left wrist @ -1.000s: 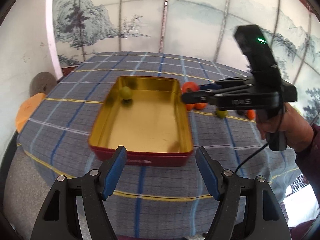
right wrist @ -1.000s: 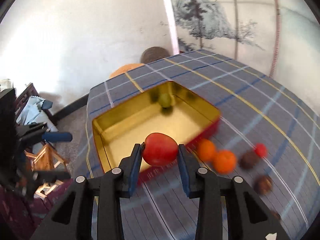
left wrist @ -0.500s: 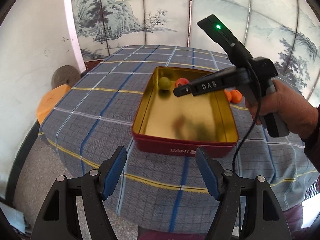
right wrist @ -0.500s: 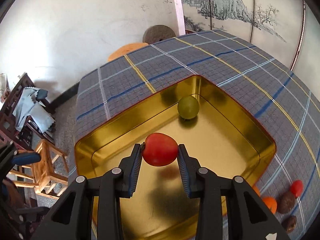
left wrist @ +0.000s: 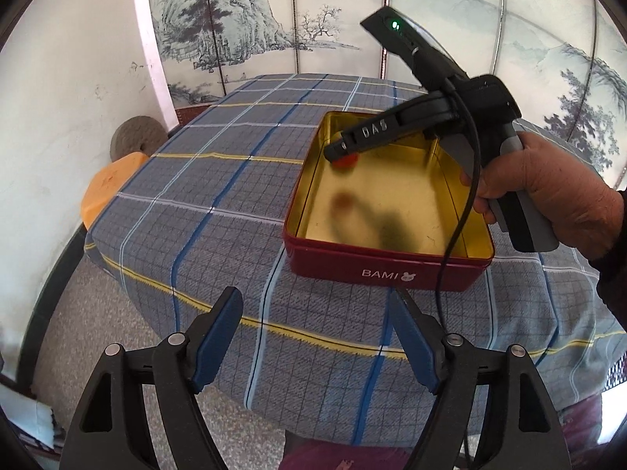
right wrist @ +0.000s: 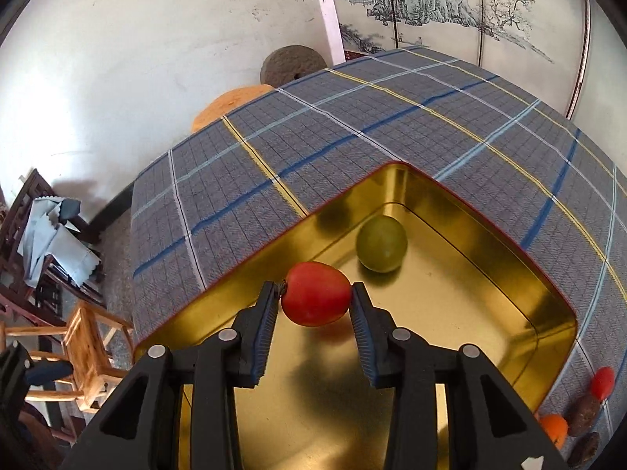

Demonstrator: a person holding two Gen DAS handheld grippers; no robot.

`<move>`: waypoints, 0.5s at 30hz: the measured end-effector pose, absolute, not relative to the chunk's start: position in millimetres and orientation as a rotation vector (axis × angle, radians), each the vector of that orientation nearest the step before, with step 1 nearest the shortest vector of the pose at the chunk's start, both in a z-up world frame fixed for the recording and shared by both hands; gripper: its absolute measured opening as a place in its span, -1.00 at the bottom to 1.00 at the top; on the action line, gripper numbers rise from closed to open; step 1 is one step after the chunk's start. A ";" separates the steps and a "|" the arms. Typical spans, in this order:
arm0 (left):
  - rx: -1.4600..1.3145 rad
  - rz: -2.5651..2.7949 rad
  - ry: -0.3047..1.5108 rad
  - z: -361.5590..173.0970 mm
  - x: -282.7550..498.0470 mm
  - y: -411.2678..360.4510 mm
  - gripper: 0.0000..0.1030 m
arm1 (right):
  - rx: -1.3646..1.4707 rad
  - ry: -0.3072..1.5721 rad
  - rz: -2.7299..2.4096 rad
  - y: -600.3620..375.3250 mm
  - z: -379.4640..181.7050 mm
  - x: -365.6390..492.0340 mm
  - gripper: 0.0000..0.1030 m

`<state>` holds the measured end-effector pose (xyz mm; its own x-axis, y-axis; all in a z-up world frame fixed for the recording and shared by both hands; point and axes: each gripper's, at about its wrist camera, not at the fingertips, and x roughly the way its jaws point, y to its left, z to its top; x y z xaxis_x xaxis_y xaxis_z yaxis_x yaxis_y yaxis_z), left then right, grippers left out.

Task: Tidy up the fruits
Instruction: 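Carry the red tomato in the right gripper into the tin and release, then move the left gripper to the green lime on the cloth and grasp it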

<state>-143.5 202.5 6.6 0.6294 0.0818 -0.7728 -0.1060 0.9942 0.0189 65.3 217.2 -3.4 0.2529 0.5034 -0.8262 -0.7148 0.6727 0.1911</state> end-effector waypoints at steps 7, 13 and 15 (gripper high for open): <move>-0.014 0.111 0.879 8.2 -147.5 199.0 0.53 | -0.102 0.914 0.903 202.4 20.5 58.2 0.47; 0.001 0.109 0.882 8.2 -148.9 193.6 0.55 | -0.020 0.799 0.938 171.4 47.7 27.6 0.59; 0.009 0.107 0.884 8.6 -149.0 191.2 0.55 | 0.017 0.766 0.949 154.2 53.8 13.8 0.63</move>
